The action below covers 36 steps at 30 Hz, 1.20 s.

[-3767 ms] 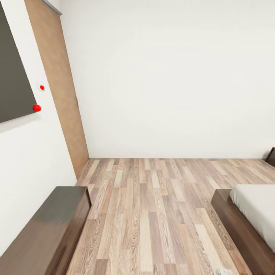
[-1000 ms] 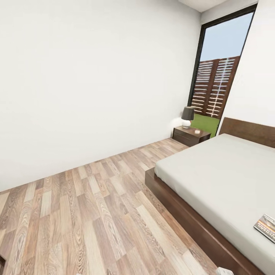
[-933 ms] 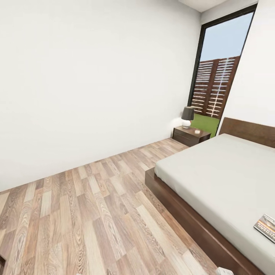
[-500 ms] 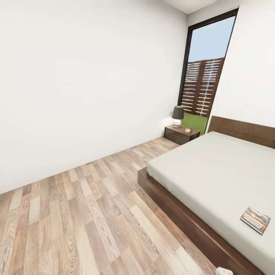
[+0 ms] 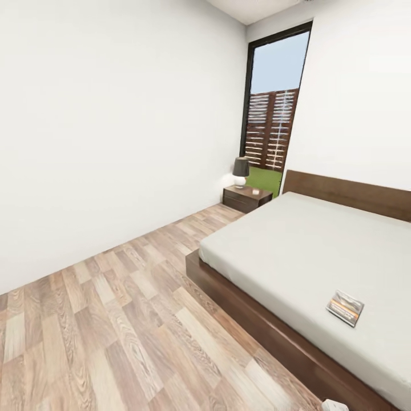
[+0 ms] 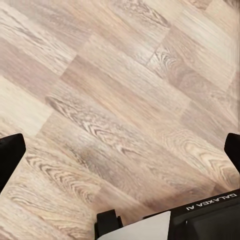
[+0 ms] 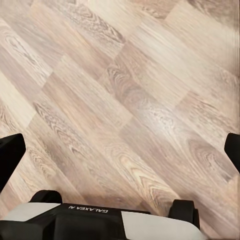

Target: In the bedroom, move the book from the bed onto either nightstand, and place the two sandals side by side next to the bed.

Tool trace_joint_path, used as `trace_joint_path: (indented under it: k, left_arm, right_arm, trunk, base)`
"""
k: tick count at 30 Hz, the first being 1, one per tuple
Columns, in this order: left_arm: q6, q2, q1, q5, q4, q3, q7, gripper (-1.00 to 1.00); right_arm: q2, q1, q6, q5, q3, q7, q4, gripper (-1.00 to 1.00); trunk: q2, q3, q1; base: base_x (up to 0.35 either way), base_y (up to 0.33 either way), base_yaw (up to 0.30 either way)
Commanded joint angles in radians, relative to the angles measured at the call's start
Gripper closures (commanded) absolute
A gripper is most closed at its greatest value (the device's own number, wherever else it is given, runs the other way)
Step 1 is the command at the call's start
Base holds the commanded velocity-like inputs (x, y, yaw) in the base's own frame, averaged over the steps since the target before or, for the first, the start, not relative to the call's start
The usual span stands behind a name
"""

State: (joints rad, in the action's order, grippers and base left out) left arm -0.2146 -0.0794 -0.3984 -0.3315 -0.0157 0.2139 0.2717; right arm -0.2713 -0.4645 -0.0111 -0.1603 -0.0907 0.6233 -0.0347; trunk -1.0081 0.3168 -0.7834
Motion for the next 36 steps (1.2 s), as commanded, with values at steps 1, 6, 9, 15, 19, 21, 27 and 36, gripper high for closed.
trace_joint_path:
  k: [1, 6, 9, 15, 19, 21, 27, 36]
  left_arm:
    - [-0.004, 0.0, 0.0, -0.009, 0.0, 0.009, 0.003, -1.0]
    - [-0.003, 0.0, 0.0, -0.009, 0.0, 0.009, 0.003, -1.0]
    - [-0.003, 0.0, 0.0, -0.009, 0.0, 0.009, 0.003, -1.0]
    - [-0.003, 0.0, 0.0, -0.009, 0.0, 0.009, 0.003, -1.0]
    - [-0.003, 0.0, 0.0, -0.009, 0.0, 0.009, 0.003, -1.0]
    - [-0.003, 0.0, 0.001, -0.009, 0.0, 0.009, 0.003, -1.0]
    - [-0.003, 0.0, 0.001, -0.009, 0.0, 0.009, 0.003, -1.0]
    - [-0.003, 0.0, 0.001, -0.009, 0.0, 0.009, 0.003, -1.0]
  right_arm:
    - [0.0, -0.002, -0.001, 0.0, -0.008, 0.004, -0.004, -1.0]
    - [0.0, -0.002, -0.001, 0.0, -0.007, 0.004, -0.004, -1.0]
    - [0.0, -0.002, -0.001, 0.0, -0.007, 0.004, -0.004, -1.0]
    - [0.0, -0.002, -0.001, 0.001, -0.007, 0.004, -0.004, -1.0]
    - [0.0, -0.002, -0.001, 0.0, -0.007, 0.004, -0.004, -1.0]
    - [0.0, -0.002, -0.001, 0.001, -0.007, 0.004, -0.004, -1.0]
    - [0.0, -0.002, -0.001, 0.0, -0.007, 0.004, -0.004, -1.0]
    - [0.019, -0.002, -0.001, -0.001, -0.008, 0.004, -0.004, -1.0]
  trunk:
    - [-0.001, 0.001, 0.0]
    - [-0.001, 0.001, 0.0]
    - [-0.001, 0.001, 0.0]
    - [-0.001, 0.001, 0.0]
    - [-0.001, 0.001, 0.0]
    - [-0.001, 0.001, 0.0]
    - [-0.001, 0.001, 0.0]
    - [-0.001, 0.001, 0.0]
  base:
    - [0.0, 0.0, -0.272]
    - [0.066, 0.003, -0.268]
    - [0.197, 0.049, -0.257]
    - [0.252, 0.132, -0.252]
    - [0.186, 0.144, -0.246]
    - [0.098, 0.095, -0.243]
    - [0.023, 0.023, -0.243]
    - [0.001, 0.001, -0.243]
